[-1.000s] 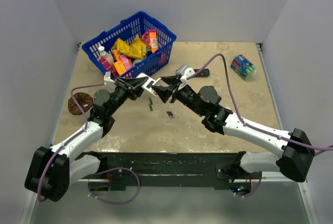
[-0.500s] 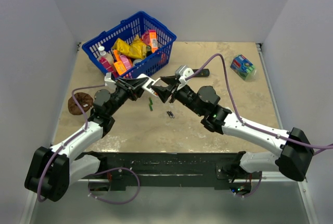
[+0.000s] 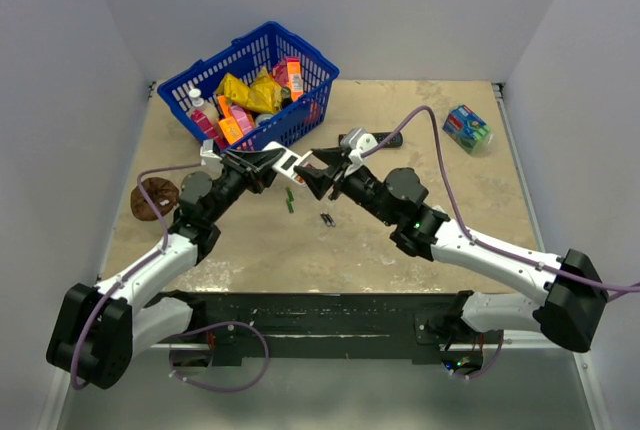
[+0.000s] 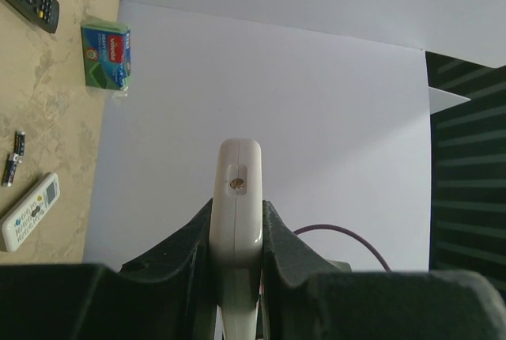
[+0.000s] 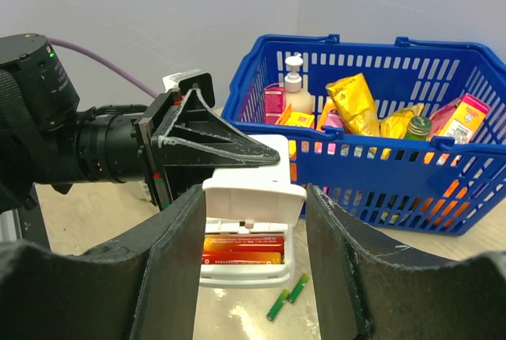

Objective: Load the batteries into the remote control

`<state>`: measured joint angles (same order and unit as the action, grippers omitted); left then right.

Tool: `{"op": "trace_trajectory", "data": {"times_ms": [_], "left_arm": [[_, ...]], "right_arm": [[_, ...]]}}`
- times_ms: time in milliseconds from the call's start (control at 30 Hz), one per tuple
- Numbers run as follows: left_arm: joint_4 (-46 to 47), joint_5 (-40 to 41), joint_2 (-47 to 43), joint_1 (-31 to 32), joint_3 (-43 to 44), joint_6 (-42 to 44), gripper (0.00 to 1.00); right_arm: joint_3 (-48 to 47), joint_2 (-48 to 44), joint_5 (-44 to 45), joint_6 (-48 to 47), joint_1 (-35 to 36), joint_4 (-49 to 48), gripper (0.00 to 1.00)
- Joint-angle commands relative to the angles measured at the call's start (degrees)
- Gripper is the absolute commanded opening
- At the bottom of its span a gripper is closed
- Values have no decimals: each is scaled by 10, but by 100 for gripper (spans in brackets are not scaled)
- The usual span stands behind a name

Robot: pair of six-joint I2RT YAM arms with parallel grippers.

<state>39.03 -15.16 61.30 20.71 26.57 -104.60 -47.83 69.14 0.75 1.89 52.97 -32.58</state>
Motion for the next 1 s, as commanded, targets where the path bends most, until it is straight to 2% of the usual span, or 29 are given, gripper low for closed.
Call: {"op": "trace_trajectory", "data": {"times_ms": [0, 433, 633, 700, 867, 967], "left_arm": [[38, 13, -21, 2, 20, -32, 0], [36, 14, -28, 2, 23, -32, 0], [27, 19, -18, -1, 16, -12, 0], [29, 21, -7, -3, 18, 25, 0], [7, 6, 21, -12, 19, 112, 0], [-14, -1, 25, -17, 16, 174, 0]], "right_arm": [[12, -11, -4, -7, 2, 8, 28], [13, -7, -26, -15, 7, 18, 30], [24, -31, 3, -15, 8, 50, 31], [24, -48, 33, 3, 7, 79, 32], [20, -73, 110, 33, 6, 171, 39], [22, -81, 128, 59, 4, 230, 53]]}}
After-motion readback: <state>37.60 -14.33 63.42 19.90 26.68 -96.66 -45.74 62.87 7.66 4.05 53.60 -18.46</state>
